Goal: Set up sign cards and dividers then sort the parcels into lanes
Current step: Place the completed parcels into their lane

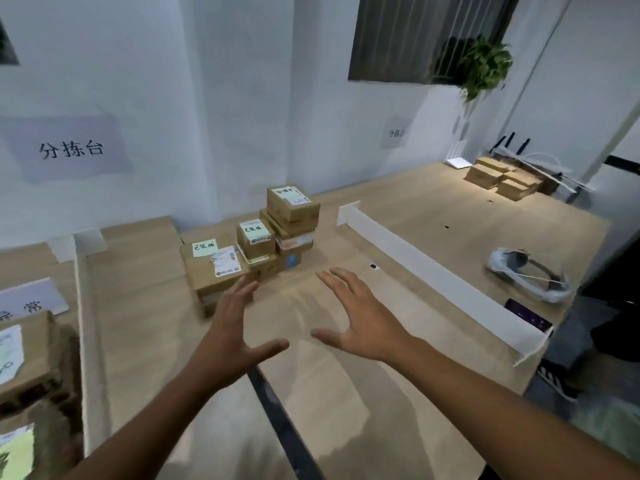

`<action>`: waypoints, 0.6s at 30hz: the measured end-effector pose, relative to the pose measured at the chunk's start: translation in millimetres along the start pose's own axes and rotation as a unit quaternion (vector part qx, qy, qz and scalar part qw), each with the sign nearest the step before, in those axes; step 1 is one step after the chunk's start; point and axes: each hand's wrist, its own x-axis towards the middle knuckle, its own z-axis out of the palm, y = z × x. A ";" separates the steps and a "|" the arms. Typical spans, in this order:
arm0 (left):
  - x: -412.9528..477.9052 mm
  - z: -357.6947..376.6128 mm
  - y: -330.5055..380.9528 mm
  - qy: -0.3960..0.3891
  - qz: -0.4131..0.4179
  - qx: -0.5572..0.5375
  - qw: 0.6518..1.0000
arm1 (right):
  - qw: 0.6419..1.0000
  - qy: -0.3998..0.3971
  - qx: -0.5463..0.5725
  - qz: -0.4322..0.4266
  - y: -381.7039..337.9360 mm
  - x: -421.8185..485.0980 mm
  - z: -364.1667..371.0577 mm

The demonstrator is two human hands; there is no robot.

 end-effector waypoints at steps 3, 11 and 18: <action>14.6 6.8 -23.8 0.015 -0.044 0.007 0.999 | 0.999 -0.014 0.033 -0.030 20.5 41.7 12.1; 74.1 -5.6 -129.7 0.052 -0.160 0.029 0.985 | 0.992 -0.103 0.062 -0.037 55.9 168.6 97.2; 135.1 -2.5 -243.8 0.053 -0.245 0.022 0.968 | 0.985 -0.157 0.068 -0.025 79.1 273.2 196.5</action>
